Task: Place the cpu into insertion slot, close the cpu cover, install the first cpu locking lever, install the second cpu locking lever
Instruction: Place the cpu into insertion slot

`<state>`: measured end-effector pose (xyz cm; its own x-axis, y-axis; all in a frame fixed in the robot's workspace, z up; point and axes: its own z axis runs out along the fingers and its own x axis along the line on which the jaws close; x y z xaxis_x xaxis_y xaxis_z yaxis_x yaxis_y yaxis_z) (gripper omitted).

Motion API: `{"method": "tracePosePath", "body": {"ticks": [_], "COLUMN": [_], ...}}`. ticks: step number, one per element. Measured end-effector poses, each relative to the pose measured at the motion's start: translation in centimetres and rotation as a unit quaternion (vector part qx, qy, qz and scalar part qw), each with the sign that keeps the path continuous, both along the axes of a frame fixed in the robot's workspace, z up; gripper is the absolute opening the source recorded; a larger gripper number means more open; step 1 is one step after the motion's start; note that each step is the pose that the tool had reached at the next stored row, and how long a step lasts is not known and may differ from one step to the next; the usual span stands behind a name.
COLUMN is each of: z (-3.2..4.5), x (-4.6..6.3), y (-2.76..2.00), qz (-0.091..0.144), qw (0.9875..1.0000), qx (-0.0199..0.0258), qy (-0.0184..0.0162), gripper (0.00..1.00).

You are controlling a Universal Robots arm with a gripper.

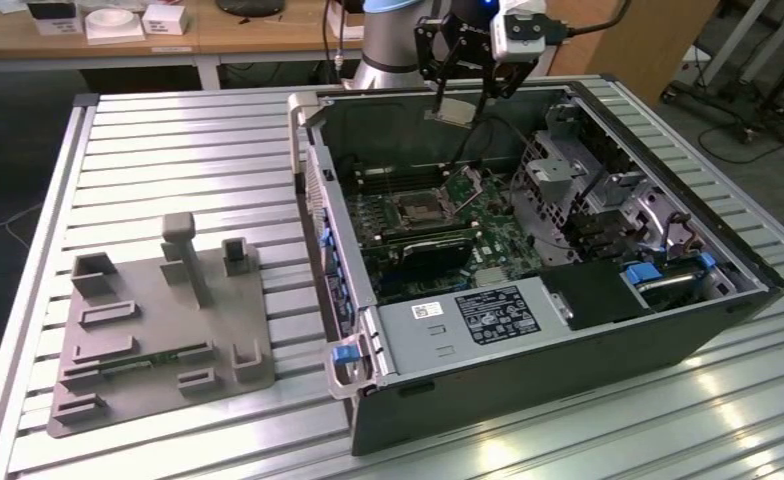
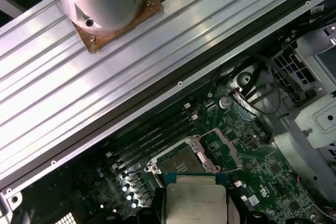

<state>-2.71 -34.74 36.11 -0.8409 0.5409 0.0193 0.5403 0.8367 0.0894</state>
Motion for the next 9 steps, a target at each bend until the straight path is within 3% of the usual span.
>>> {"method": "tracePosePath", "body": {"ticks": [9], "z": [0.0], "x": [0.0], "y": [0.0], "qz": [-0.009], "qw": [1.0], "qx": [0.0], "qy": [0.0], "gripper": [0.54]}}
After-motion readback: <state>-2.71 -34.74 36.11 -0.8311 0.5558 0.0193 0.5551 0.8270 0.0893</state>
